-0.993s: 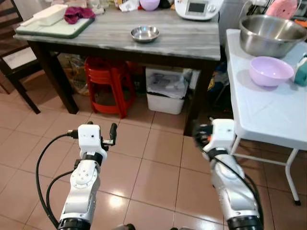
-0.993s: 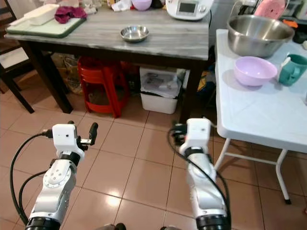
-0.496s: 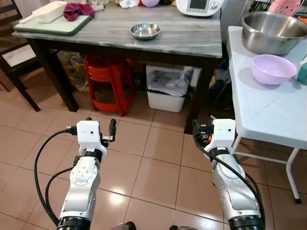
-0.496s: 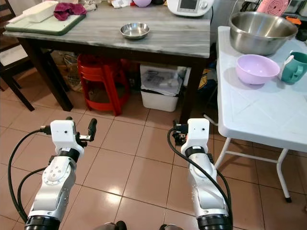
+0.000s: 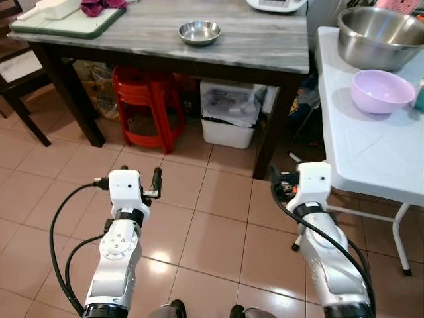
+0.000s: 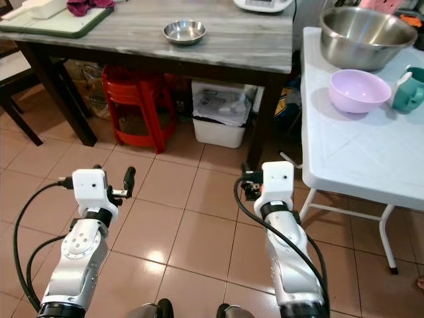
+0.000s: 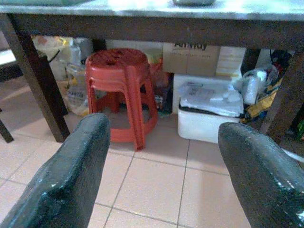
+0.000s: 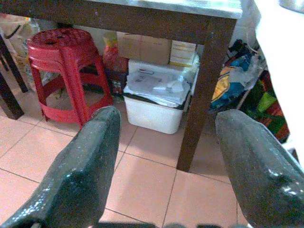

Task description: Setting the table

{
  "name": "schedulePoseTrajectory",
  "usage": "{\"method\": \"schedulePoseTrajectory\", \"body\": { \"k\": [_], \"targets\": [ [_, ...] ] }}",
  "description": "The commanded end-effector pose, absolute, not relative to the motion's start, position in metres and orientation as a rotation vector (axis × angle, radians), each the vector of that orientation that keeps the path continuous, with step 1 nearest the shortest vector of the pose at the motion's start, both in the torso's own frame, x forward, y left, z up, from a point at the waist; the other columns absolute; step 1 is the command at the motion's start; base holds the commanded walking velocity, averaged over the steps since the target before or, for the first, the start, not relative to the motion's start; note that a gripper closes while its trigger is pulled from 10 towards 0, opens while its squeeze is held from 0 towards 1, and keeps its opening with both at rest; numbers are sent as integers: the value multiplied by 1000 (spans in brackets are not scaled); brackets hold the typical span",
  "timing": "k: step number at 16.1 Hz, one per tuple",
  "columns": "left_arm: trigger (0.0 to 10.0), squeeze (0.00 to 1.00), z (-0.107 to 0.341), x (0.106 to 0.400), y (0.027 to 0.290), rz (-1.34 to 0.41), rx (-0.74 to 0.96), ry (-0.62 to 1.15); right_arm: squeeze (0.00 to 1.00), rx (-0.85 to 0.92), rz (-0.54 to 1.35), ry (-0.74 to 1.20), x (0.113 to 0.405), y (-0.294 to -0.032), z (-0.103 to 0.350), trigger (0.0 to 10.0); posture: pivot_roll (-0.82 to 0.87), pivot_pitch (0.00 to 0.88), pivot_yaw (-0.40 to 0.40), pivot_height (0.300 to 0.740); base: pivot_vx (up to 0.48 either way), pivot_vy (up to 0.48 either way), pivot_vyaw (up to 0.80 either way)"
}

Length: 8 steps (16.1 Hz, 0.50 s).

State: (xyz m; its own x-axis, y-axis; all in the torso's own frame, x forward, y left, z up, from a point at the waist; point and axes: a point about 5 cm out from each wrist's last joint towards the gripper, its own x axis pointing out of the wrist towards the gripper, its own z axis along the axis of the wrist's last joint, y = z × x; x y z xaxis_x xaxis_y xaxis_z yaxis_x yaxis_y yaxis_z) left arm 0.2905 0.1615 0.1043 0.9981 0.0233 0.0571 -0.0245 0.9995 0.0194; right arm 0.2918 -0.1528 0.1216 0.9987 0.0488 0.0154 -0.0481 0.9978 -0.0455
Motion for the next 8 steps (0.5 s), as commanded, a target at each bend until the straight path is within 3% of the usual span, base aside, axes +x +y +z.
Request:
{"method": "schedulePoseTrajectory", "body": {
  "k": [1, 5, 8],
  "targets": [
    [10000, 0, 101, 285, 170, 52, 33, -37, 0, -66, 18, -2, 285, -163, 120, 10000, -144, 211, 6, 740, 0, 0, 0],
    [10000, 0, 95, 282, 168, 46, 25, -15, 0, -96, -11, 21, 275, -176, 116, 10000, -154, 213, 5, 740, 0, 0, 0],
    [10000, 0, 100, 291, 160, 37, 14, -38, 0, -118, 6, -1, 283, -173, 127, 10000, -184, 202, -46, 740, 0, 0, 0]
  ]
}}
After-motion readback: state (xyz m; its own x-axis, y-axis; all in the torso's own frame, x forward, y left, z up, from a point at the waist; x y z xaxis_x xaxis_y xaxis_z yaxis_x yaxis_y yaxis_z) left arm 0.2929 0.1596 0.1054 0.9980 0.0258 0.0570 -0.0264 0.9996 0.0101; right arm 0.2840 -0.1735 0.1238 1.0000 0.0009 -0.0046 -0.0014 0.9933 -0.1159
